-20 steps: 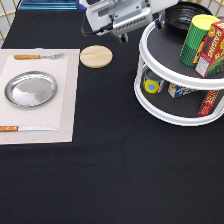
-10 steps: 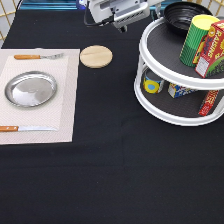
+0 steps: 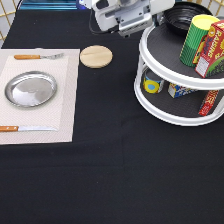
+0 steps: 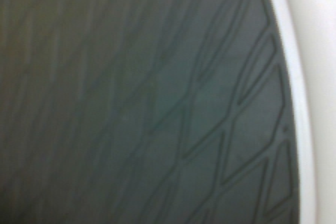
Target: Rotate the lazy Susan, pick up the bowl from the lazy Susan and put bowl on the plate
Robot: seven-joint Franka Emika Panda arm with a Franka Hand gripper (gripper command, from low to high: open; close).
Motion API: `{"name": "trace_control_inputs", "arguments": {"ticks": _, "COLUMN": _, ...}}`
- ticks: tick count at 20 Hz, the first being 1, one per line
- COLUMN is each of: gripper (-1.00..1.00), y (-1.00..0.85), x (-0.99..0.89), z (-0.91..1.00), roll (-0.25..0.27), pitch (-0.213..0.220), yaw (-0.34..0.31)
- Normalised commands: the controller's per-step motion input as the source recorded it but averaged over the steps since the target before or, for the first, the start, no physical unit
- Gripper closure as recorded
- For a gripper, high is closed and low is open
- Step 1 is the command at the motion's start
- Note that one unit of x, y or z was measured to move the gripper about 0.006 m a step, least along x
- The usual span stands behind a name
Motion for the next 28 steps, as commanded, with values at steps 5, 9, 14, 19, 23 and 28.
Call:
{"name": "trace_control_inputs", "arguments": {"ticks": 5, "gripper": -1.0, "y": -0.01, "x": 0.11, "z": 0.0, "roll": -0.038, "pitch": 0.0, "yaw": 0.001}}
{"name": "trace_control_inputs", "arguments": {"ticks": 9, "gripper": -1.0, "y": 0.0, "x": 0.33, "z": 0.0, "roll": -0.062, "pitch": -0.005, "yaw": 0.0}}
{"name": "trace_control_inputs", "arguments": {"ticks": 14, "gripper": -1.0, "y": 0.0, "x": 0.46, "z": 0.0, "roll": -0.076, "pitch": -0.046, "yaw": 0.0}}
{"name": "trace_control_inputs", "arguments": {"ticks": 19, "gripper": -1.0, "y": 0.0, "x": 0.64, "z": 0.02, "roll": -0.08, "pitch": -0.043, "yaw": 0.006}}
{"name": "trace_control_inputs", "arguments": {"ticks": 23, "gripper": -1.0, "y": 0.02, "x": 0.74, "z": 0.05, "roll": -0.075, "pitch": -0.031, "yaw": 0.018}}
{"name": "trace_control_inputs", "arguments": {"ticks": 28, "gripper": -1.0, "y": 0.12, "x": 0.8, "z": 0.07, "roll": -0.076, "pitch": -0.011, "yaw": 0.038}}
